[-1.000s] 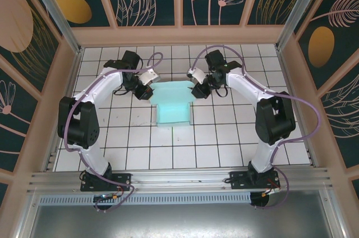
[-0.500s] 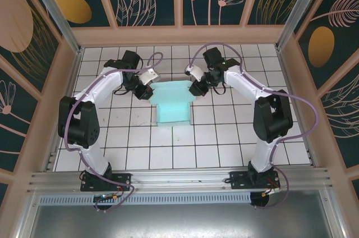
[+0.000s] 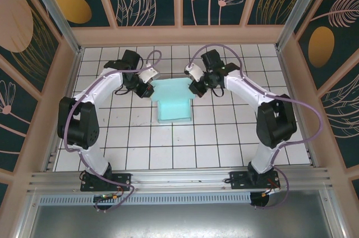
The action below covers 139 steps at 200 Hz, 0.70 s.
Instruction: Fold the paper box
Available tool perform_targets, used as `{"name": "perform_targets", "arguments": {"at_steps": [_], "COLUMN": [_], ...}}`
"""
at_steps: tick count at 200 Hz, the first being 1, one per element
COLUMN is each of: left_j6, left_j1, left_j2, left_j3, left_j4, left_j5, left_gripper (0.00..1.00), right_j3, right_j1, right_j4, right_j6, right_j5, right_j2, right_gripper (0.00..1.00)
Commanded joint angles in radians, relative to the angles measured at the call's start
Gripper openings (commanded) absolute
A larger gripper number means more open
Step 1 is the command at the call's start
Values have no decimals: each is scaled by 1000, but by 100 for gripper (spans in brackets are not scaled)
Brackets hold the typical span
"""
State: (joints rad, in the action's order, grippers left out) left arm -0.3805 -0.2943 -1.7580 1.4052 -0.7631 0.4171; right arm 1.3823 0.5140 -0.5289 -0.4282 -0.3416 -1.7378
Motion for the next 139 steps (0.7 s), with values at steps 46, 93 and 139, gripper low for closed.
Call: {"name": "perform_targets", "arguments": {"at_steps": [46,93,139], "left_j6": [305,411,539], "left_j1": [-61,-118,-172], "left_j2": [136,172,130], "left_j3": [-97,-237,-260], "left_j4": [382,589,729], "left_j5": [-149,-286,-302], "left_gripper": [0,0,0], "right_j3": [-142,-161,-112], "right_j1": [125,183,204], "right_j4": [347,461,474], "right_j6": [413,636,775], "right_j5": [425,575,660], "right_j2": [108,58,-31], "right_gripper": [0,0,0]}}
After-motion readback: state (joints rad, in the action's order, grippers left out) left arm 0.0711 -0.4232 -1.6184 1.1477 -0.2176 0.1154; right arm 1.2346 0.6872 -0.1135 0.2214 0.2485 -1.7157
